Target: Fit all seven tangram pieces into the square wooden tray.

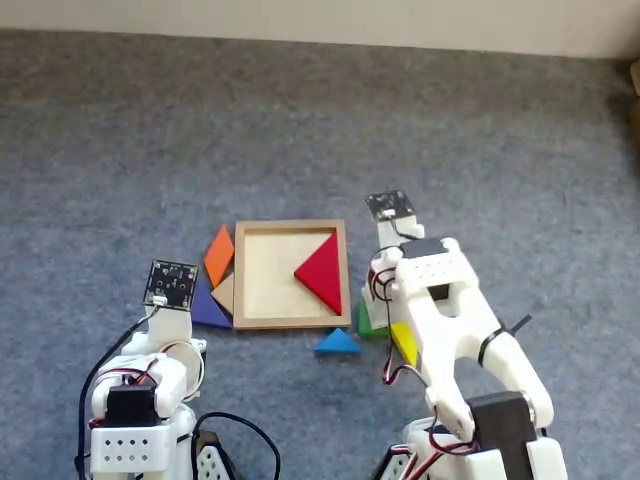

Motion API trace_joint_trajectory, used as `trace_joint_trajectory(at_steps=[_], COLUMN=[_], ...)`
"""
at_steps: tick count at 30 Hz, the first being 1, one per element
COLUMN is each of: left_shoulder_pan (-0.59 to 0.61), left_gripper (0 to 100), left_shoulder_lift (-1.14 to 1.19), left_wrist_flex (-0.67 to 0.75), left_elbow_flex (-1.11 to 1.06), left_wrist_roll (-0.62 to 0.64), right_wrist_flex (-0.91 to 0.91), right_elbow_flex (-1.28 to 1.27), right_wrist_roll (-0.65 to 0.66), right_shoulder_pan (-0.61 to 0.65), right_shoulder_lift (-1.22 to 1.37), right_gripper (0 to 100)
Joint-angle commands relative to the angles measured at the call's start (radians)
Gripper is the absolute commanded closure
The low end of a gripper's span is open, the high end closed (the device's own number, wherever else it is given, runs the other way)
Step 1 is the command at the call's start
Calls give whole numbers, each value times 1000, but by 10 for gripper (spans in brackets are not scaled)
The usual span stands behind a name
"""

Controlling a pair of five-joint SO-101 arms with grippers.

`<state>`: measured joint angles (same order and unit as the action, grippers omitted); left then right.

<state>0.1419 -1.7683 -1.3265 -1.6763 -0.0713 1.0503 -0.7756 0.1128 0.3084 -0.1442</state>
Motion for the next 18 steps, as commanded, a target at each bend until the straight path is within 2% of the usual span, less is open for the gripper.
trace_joint_trajectory(at_steps=[1,10,18], left_shoulder_pan=[-18,-18,-18], left_gripper=[995,995,995], left_shoulder_lift=[-51,-51,-51], left_wrist_flex=[-6,-6,-6], left_elbow_flex=[-19,-19,-19], left_wrist_roll=[5,5,5], right_wrist_flex=[-35,-25,56], right_elbow_flex=[-25,-18,8], right_wrist_roll=[51,58,100], right_shoulder_pan=[-25,-151,-245], right_shoulder_lift=[10,7,-15], right_gripper=[898,908,908])
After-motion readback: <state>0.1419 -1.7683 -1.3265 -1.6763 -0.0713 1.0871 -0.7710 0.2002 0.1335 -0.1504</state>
